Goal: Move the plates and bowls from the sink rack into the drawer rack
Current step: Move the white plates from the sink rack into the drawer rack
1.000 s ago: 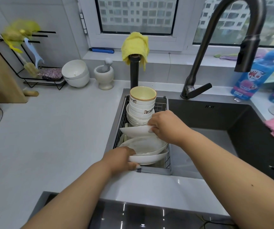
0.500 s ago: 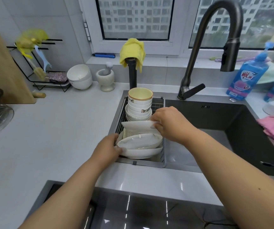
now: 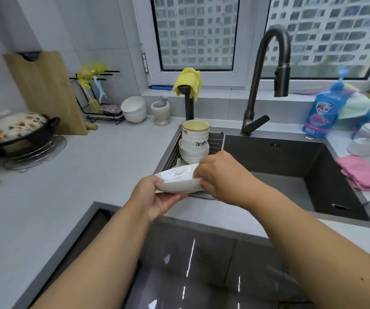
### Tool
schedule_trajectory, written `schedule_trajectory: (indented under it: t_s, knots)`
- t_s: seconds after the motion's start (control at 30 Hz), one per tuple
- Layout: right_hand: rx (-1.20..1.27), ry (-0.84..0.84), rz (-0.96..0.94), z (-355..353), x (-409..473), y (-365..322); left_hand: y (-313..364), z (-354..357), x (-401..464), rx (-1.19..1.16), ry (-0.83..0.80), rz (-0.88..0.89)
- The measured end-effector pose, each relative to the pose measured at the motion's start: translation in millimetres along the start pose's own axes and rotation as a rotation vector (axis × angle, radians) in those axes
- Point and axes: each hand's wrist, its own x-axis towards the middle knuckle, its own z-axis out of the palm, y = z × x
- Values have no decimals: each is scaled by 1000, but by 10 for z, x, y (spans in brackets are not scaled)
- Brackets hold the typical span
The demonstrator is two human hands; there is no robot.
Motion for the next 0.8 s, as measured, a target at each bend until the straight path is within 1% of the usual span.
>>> schedule_trajectory:
  t_s: [0.1, 0.17, 0.23, 0.33, 0.4, 0.47, 0.53, 0.57, 0.6, 0.63, 0.67, 0.8]
  knots:
    - [169, 21, 113, -57, -263, -268, -254, -173, -390, -14, 72, 66]
    - [252, 99, 235, -77, -404, -460, -405, -323, -679, -18, 151, 131]
    - [292, 140, 363, -51, -480, -642, -543, -496, -970, -43, 238, 184]
    - [418, 85, 520, 82, -485, -955, -716, -787, -1430, -117, 352, 247]
    - [591, -8, 606, 171, -465, -1214, -821, -1024, -1720, -185, 431, 278]
    - [809, -213, 682, 199, -456, -1542, -918, -1285, -1988, -256, 503, 307]
    - [1172, -391, 714, 201, -457, -1913, -1012, -1554, -2230, -320, 571, 333]
    - [1365, -445, 727, 189, -466, -2111, -1066, -1687, -2342, -349, 607, 339]
    - [1496, -474, 738, 191, -474, -2299, -1127, -1820, -2460, -378, 642, 342]
    - [1555, -494, 739, 199, -480, -2482, -1196, -1946, -2588, -408, 671, 342]
    - [1555, -520, 731, 214, -480, -2657, -1270, -2071, -2716, -433, 701, 342]
    - [1491, -695, 620, 257, -508, -3407, -1619, -2583, -3254, -480, 861, 359]
